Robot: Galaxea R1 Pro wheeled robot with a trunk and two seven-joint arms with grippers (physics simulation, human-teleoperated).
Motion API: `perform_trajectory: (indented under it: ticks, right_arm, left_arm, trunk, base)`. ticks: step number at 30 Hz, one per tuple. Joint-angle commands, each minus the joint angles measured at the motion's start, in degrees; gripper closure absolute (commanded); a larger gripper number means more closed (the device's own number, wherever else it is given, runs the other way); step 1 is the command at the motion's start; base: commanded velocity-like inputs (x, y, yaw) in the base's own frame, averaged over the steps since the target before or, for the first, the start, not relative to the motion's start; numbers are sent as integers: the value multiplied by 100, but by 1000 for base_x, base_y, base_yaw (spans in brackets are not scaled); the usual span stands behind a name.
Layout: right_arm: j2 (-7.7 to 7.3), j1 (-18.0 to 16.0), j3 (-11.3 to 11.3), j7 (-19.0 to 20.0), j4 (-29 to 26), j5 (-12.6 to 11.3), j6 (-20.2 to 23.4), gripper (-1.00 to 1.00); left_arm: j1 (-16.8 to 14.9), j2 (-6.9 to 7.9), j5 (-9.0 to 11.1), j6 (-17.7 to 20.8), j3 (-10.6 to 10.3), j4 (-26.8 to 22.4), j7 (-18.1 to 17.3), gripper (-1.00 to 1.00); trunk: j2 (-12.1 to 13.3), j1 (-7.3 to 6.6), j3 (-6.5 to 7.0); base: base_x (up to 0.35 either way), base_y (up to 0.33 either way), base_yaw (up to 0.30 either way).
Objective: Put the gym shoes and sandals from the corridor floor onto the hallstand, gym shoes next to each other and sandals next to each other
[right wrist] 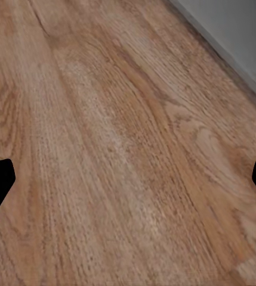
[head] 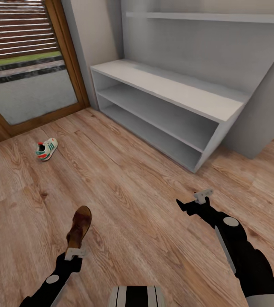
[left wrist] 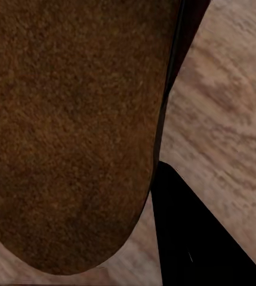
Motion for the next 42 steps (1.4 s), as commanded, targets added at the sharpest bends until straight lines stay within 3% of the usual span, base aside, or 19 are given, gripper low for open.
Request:
perform_trajectory:
  ticks: [1,5,10,13,16,19,21,30,32,35,42]
  right_arm:
    - [-3,-2,-10,38,-5,64,19,-100]
    - [-20,130,-35,-173,5,72,20,-100]
    - [18,931,-90,-1208,16,56,-162,-100]
    - [27,1364,-95,-1649,158,40,-662,-100]
    - [33,1767,-98,-1944,955,27,-1932,-100]
    - [36,1843,-98,-1992,1476,23,-2447,-100]
    - [38,1890,-99,-2021,2125,18,-2960,-100]
    - [45,1920,-121,-2046,3744,10,-4270,-100]
    - [49,1922,-125,-2048,4472,6,-4864,-100]
    - [49,1923,-132,-2049,4904,0,-5470,-100]
    - [70,1923,-134,-2049,5029,3,-5642,-100]
  left_arm:
    - [25,-3,-76,-71,53,13,-14,100]
    - [234,-3,-64,-308,207,86,-13,100]
    - [537,-5,-68,-744,316,119,-13,100]
    - [640,-8,-60,-858,331,122,-11,100]
    - [793,-24,128,-983,339,127,-11,100]
    - [863,-35,286,-1093,340,129,-15,100]
    - [935,-44,430,-1245,341,125,-19,100]
    - [1068,-48,532,-1486,340,221,-22,100]
    - [1107,-47,538,-1751,341,290,-22,100]
    - [1124,-63,545,-1968,336,427,-22,100]
    - [1128,-71,550,-2030,333,544,-22,100]
  trunk:
    - [0,-3,29]
    - [6,-13,153]
    - [12,-26,309]
    - [16,-34,403]
    - [20,-42,497]
    - [24,-50,590]
    - [27,-55,653]
    - [39,-78,933]
    - [42,-83,996]
    - [46,-91,1089]
    - [249,-206,1287]
  base:
    - [0,0,0]
    - [0,0,0]
    - [0,0,0]
    - [0,0,0]
    - [0,0,0]
    - [0,0,0]
    - [0,0,0]
    - [0,0,0]
    - [0,0,0]
    - [0,0,0]
    - [0,0,0]
